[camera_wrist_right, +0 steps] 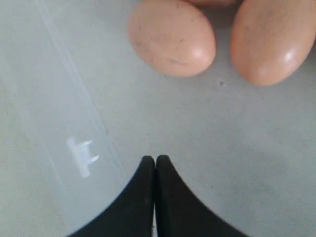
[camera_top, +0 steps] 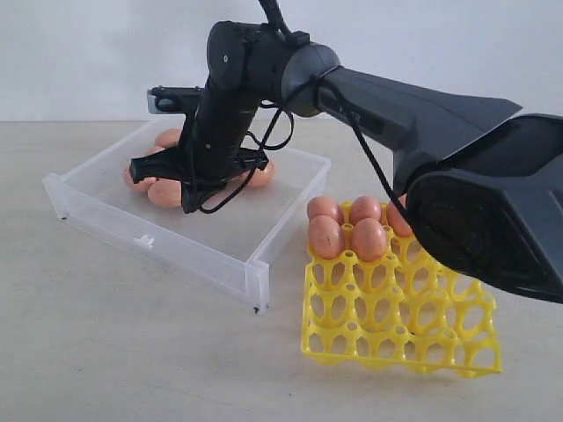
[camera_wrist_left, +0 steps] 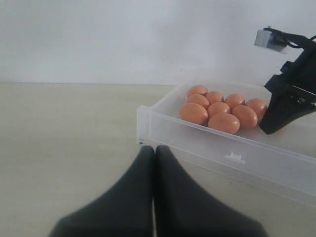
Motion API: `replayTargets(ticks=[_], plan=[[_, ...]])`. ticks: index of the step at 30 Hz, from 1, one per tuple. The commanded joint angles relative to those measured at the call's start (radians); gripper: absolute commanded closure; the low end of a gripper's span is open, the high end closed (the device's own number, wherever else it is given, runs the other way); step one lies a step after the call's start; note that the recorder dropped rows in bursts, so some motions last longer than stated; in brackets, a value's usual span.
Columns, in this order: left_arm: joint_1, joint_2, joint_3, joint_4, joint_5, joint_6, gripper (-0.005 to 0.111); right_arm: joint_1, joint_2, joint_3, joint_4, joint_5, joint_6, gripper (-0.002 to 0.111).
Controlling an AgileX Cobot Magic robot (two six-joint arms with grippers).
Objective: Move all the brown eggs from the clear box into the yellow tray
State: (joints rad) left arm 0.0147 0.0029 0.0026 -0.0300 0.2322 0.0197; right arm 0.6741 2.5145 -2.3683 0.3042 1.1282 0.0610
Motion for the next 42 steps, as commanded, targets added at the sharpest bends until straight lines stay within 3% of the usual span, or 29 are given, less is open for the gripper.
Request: replayTargets(ticks=[1,6,8,9,11,13,17,20,28,38,42], plan=[[-0.004,-0.003,-0.003,-0.005,0.000,0.001,0.111,-0.002,-0.037,-0.006,0.005,-0.110,-0.010,0.109],[-0.004,-0.003,-0.003,-0.005,0.000,0.001,0.111,-0.002,-0.039,-0.006,0.070,-0.359,-0.029,0.106],[-0.004,-0.003,-0.003,-0.005,0.000,0.001,0.111,-0.002,-0.039,-0.006,0.107,-0.413,-0.125,0.092],[-0.004,-0.003,-0.003,-0.005,0.000,0.001,0.111,-0.002,-0.039,-0.006,0.139,-0.447,-0.179,0.076],[-0.004,-0.003,-0.003,-0.005,0.000,0.001,0.111,-0.002,-0.035,-0.006,0.143,-0.510,-0.197,0.055],[-0.004,-0.003,-0.003,-0.005,0.000,0.001,0.111,-0.002,-0.023,-0.006,0.138,-0.588,-0.197,0.045],[-0.004,-0.003,-0.003,-0.005,0.000,0.001,0.111,-0.014,0.052,-0.006,0.126,-0.589,-0.184,0.054],[-0.004,-0.003,-0.003,-0.005,0.000,0.001,0.111,-0.016,0.112,-0.006,0.065,-0.545,-0.089,0.054],[-0.004,-0.003,-0.003,-0.005,0.000,0.001,0.111,-0.016,0.124,-0.006,-0.097,-0.633,-0.071,0.054],[-0.004,-0.003,-0.003,-0.005,0.000,0.001,0.111,-0.016,0.082,-0.006,-0.126,-0.633,-0.068,0.055],[-0.004,-0.003,-0.003,-0.005,0.000,0.001,0.111,-0.016,0.041,-0.006,-0.264,-0.600,-0.070,0.055]])
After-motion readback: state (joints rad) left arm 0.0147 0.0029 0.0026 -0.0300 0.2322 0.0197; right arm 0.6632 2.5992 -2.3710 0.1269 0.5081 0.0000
